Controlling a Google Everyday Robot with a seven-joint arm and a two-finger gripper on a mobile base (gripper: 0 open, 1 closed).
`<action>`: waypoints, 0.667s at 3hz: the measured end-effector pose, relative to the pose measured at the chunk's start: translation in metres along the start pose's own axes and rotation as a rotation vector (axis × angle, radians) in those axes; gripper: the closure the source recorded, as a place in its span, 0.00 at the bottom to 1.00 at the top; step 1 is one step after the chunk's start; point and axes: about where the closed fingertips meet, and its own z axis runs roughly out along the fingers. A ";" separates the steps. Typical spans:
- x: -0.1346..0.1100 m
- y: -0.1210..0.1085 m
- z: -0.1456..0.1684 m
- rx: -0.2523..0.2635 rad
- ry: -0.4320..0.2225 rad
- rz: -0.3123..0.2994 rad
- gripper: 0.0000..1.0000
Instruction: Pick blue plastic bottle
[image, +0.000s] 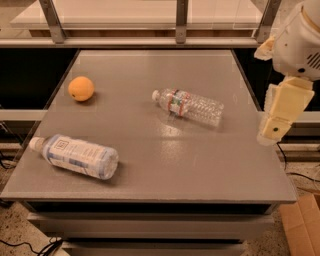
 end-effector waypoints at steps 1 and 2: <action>-0.041 0.012 0.013 -0.056 -0.043 -0.062 0.00; -0.079 0.027 0.026 -0.111 -0.089 -0.122 0.00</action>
Offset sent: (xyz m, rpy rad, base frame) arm -0.0152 0.1324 -0.0271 0.1090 0.1332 0.2572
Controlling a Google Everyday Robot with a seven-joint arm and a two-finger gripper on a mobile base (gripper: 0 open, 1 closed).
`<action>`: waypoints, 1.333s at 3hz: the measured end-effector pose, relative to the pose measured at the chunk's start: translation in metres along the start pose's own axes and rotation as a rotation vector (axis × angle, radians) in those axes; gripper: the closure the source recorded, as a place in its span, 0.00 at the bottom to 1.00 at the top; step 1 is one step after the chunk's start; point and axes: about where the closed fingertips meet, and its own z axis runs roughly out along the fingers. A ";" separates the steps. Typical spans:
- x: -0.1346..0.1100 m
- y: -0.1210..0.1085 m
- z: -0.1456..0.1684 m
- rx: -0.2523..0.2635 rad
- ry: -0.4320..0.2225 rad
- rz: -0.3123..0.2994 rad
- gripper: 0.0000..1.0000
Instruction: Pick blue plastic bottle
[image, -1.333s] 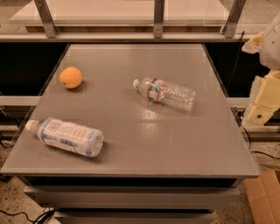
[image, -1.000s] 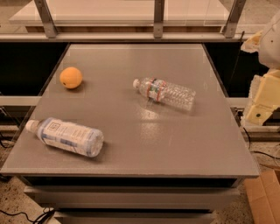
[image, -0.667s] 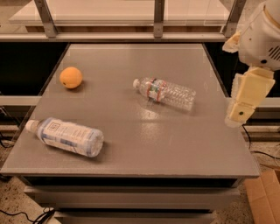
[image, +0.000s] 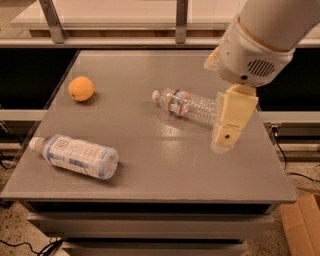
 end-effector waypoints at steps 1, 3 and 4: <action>-0.035 0.017 0.012 -0.055 -0.051 -0.053 0.00; -0.098 0.052 0.035 -0.168 -0.149 -0.114 0.00; -0.132 0.071 0.041 -0.208 -0.195 -0.148 0.00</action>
Offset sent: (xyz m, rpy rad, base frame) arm -0.0482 0.1107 -0.0178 0.1341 0.1526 0.1970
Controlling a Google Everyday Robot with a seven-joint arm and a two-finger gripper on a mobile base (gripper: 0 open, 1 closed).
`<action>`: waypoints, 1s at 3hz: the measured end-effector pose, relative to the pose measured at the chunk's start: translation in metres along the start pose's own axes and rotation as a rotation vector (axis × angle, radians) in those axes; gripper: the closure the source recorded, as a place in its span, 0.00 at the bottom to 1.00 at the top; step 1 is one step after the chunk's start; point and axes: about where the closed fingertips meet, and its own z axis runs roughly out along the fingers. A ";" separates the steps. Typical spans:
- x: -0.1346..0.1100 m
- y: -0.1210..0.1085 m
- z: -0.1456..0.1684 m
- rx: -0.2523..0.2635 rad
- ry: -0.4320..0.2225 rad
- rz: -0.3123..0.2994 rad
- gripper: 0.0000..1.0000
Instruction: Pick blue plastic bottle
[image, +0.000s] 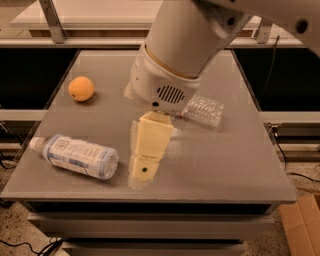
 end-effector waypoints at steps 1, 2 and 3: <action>-0.030 0.004 0.017 -0.001 -0.008 -0.058 0.00; -0.051 0.001 0.036 0.019 0.022 -0.102 0.00; -0.060 -0.010 0.055 0.053 0.056 -0.116 0.00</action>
Offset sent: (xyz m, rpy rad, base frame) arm -0.0004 0.0912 -0.0314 -0.0675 -0.1019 0.1102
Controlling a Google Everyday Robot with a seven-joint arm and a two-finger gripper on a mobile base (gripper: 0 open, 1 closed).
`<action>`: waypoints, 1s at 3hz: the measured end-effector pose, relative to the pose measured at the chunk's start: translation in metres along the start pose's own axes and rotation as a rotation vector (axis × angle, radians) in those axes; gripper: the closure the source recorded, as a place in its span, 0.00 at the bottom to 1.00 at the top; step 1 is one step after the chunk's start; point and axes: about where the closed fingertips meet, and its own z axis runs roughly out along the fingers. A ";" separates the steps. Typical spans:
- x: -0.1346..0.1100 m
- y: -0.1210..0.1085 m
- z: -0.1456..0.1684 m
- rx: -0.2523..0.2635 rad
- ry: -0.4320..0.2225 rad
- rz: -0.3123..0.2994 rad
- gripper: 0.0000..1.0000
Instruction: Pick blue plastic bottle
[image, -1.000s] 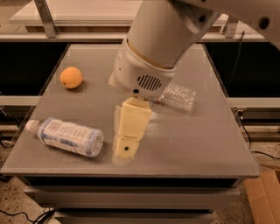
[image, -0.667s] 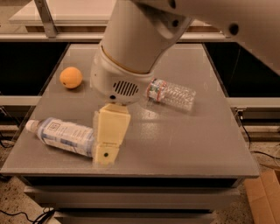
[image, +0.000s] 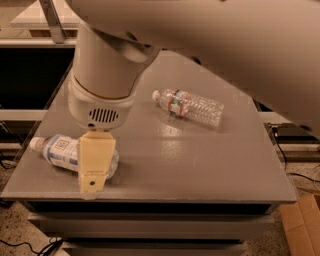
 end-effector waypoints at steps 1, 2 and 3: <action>-0.003 -0.012 0.020 0.030 0.031 0.000 0.00; -0.004 -0.024 0.041 0.052 0.063 0.008 0.00; -0.006 -0.029 0.062 0.053 0.091 0.000 0.00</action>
Offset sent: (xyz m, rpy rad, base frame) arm 0.0419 0.0376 -0.0605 -0.0831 -0.0675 -0.0624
